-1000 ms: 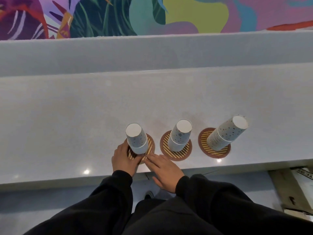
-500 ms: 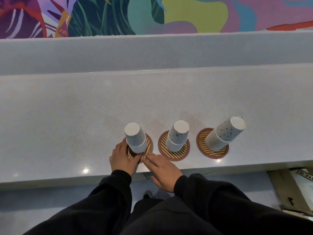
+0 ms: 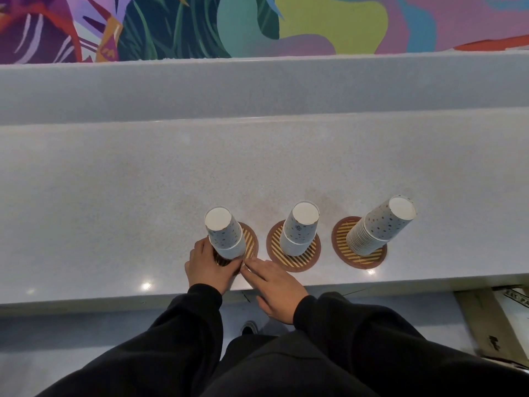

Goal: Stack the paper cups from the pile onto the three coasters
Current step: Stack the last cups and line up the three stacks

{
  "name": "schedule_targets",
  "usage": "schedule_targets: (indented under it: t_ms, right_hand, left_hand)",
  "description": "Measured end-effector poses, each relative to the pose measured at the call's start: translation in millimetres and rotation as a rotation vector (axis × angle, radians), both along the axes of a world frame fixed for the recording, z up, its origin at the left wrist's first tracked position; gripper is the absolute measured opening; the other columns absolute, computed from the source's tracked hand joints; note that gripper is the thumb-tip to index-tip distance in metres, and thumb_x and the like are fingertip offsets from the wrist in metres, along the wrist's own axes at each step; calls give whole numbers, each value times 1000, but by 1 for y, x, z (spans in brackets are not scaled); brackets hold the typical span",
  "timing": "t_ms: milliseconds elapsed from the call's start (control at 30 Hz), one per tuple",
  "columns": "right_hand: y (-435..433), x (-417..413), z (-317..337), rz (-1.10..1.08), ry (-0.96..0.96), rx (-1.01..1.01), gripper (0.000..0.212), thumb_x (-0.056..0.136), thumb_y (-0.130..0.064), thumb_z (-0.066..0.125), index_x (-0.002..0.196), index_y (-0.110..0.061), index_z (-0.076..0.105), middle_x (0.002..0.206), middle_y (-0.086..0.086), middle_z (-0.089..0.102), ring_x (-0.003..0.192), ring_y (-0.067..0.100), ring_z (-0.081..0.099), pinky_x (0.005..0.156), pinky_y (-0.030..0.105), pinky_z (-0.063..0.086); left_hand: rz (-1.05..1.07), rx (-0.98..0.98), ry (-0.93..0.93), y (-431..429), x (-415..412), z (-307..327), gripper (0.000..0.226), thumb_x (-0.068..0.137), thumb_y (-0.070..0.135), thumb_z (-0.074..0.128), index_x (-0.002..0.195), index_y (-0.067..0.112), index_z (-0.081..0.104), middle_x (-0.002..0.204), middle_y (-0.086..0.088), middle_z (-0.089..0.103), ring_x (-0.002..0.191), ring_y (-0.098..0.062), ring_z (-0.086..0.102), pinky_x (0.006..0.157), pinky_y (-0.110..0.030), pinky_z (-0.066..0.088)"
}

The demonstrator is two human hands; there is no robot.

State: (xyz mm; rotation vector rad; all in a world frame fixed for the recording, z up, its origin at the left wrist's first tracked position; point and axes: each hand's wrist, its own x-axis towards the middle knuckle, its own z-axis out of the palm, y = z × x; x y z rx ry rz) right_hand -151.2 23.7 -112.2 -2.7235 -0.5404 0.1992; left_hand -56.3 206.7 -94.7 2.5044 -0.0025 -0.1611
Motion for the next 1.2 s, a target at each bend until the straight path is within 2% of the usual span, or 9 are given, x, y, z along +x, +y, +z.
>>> schedule_targets:
  t_ms: [200,500,633,800,1033,1200]
  right_hand:
    - [-1,0,0,6,14,1,79,93,-25,59,163,-17,22,170,7,21,155,26,21,126,36,10]
    - [-2,-1,1,0,19,9,77,95,-24,57,163,-18,21,170,7,20,157,25,19,126,34,4]
    - [-3,-1,0,-1,40,7,79,95,-24,59,164,-19,19,172,6,17,158,25,15,127,37,4]
    - [-3,0,1,9,53,4,81,94,-24,59,164,-19,19,173,4,13,160,22,9,122,31,-11]
    - [3,1,-2,40,56,-54,87,92,-32,64,164,-21,16,173,3,11,160,22,9,124,41,0]
    - [4,1,-3,39,52,-63,88,93,-34,63,165,-22,12,174,2,7,160,21,7,124,43,-2]
  left_hand:
    - [-18,-14,1,4,2,-3,83,66,66,81,131,24,52,128,0,59,120,-24,54,100,-48,44]
    - [-25,4,-7,4,2,-5,77,67,64,82,128,26,54,123,3,61,116,-22,56,98,-48,46]
    - [-21,0,-4,4,2,-6,77,67,65,82,128,27,54,122,3,61,115,-21,57,98,-49,47]
    - [-15,1,-6,4,2,-6,75,66,64,84,125,27,55,120,4,61,113,-21,58,98,-50,48]
    - [0,-28,-10,12,1,-4,76,65,61,87,125,24,57,119,2,62,113,-22,59,98,-50,49]
    - [1,-37,2,14,1,-2,78,62,62,87,125,26,57,118,3,62,111,-22,61,95,-52,53]
